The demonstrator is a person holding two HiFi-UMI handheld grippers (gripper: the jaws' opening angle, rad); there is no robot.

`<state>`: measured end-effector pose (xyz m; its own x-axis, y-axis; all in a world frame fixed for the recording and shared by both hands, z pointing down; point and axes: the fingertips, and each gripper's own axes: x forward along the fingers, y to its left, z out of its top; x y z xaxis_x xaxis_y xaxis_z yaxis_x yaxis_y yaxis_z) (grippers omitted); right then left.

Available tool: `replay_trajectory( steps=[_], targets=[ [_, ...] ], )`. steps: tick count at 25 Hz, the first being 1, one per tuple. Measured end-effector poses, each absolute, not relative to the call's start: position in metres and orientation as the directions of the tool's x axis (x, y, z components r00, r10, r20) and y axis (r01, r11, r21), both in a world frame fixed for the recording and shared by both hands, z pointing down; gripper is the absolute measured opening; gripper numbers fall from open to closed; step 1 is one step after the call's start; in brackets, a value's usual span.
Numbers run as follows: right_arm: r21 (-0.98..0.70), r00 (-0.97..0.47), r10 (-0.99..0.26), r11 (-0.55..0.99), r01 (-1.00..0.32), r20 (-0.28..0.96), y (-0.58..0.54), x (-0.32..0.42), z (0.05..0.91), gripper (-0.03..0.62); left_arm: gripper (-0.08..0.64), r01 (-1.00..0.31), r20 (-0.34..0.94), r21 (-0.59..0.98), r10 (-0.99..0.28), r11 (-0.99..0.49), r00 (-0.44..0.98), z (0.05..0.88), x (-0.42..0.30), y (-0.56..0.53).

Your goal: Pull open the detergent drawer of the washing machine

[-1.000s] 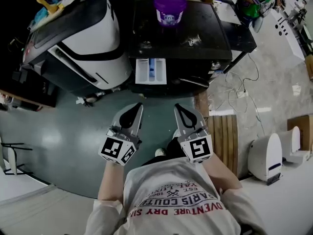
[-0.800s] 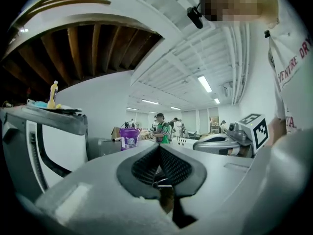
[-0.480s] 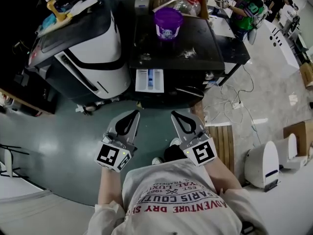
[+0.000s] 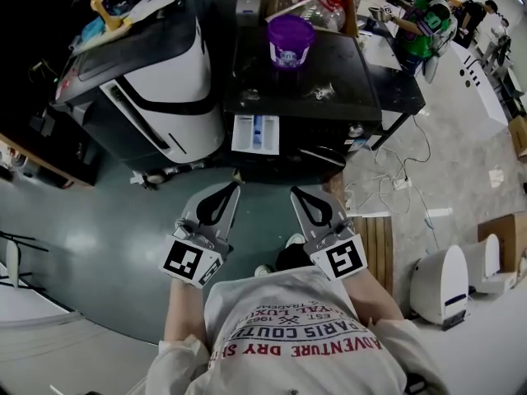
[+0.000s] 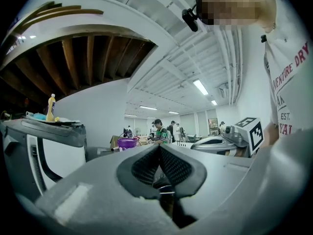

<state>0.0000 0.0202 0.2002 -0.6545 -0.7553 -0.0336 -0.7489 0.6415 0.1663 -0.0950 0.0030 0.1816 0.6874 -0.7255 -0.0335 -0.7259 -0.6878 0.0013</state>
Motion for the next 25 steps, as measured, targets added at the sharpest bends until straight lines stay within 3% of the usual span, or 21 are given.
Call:
replay_trajectory(
  steps=[25],
  targets=[
    [0.162, -0.625, -0.780, 0.616, -0.771, -0.009, 0.021, 0.000, 0.199, 0.000, 0.002, -0.730, 0.021, 0.008, -0.730, -0.684, 0.684, 0.194, -0.093, 0.000]
  ],
)
